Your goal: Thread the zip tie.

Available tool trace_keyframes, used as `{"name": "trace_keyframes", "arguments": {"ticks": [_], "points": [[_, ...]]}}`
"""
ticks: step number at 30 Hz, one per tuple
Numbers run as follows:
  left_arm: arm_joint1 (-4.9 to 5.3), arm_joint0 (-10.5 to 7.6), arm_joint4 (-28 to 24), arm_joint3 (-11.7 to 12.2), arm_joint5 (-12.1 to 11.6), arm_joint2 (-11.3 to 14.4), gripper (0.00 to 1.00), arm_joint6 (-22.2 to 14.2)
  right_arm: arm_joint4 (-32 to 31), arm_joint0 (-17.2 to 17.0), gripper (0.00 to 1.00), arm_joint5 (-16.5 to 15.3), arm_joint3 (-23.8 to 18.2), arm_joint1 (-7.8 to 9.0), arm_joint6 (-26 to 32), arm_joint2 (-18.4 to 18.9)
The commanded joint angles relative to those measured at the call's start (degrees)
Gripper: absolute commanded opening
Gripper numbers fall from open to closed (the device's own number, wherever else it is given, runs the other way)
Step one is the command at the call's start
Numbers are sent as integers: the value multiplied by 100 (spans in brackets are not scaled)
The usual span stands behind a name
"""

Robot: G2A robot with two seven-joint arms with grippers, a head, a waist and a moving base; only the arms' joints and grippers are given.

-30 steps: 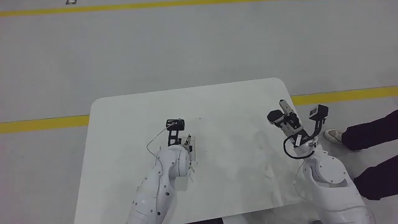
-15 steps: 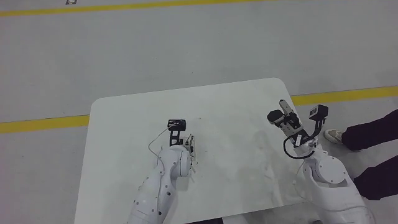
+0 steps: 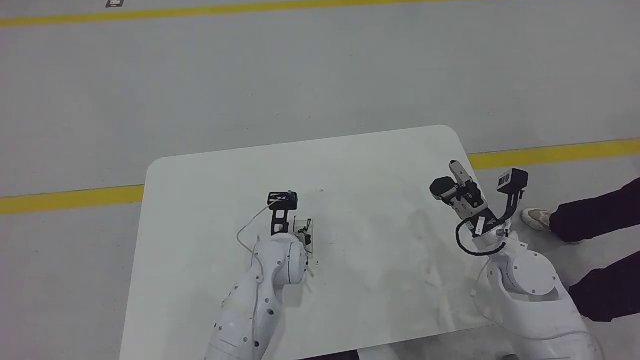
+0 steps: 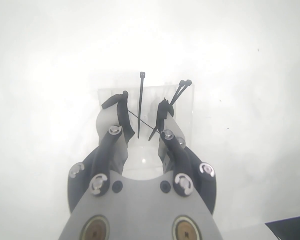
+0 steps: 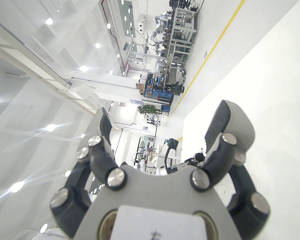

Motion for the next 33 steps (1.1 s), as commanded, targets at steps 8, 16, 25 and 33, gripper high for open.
{"name": "trace_keyframes", "arguments": {"ticks": [8,16,25,33], "points": [[-1,-32,-51,51,0,-61,18,40,0,0,100,-1,0,0,3,0],[-25,-76,-49,142,0,-98,16,57,0,0,100,-1,0,0,3,0],[-57,-39,1,89,0,-98,13,71,0,0,100,-1,0,0,3,0],[-70,25,48,10,0,-111,11,62,0,0,100,-1,0,0,3,0]]}}
